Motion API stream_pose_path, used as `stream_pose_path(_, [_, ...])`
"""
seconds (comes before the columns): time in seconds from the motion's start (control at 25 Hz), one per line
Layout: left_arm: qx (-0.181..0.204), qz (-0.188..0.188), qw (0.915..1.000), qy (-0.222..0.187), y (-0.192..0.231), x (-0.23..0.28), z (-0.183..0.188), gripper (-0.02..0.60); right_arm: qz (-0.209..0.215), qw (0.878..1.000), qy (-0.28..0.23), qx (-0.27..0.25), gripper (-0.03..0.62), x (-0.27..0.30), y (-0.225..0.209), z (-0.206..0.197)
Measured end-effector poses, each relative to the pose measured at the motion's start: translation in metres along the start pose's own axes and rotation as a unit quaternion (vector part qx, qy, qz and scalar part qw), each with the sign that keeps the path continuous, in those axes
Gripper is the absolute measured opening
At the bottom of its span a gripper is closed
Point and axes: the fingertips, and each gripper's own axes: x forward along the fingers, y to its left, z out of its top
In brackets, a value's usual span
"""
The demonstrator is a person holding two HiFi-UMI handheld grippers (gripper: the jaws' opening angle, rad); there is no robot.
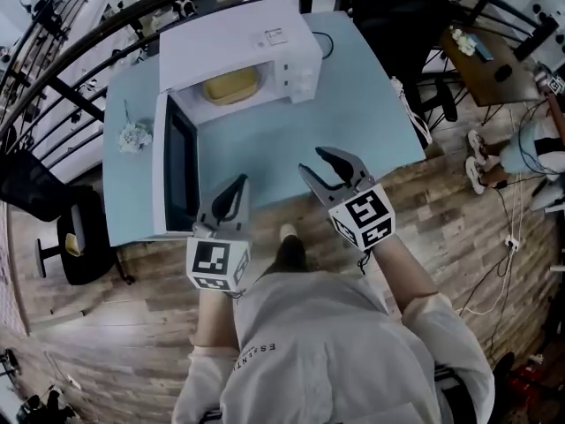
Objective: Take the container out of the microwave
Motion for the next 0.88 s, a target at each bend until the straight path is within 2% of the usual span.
stream_pose_path(0.28, [-0.021, 0.024, 0.9994, 0.011, 0.061, 0.061, 0.011, -0.006, 0.051, 0.998, 0.034, -0.026, 0.178, 0.095, -0.044, 0.019])
stream_pose_path(0.48, [-0.036, 0.036, 0.9985, 0.018, 0.101, 0.089, -0.001, -0.006, 0.094, 0.99, 0.07, -0.084, 0.178, 0.165, -0.045, 0.018])
stream_pose_path(0.72, [-0.03, 0.047, 0.9983, 0.012, 0.128, 0.103, -0.001, -0.006, 0.11, 0.966, 0.1, -0.21, 0.178, 0.229, -0.051, 0.009])
stream_pose_path(0.88, [-0.044, 0.067, 0.9966, 0.022, 0.143, 0.1, -0.01, -0.006, 0.14, 0.946, 0.135, -0.261, 0.178, 0.264, -0.05, -0.002])
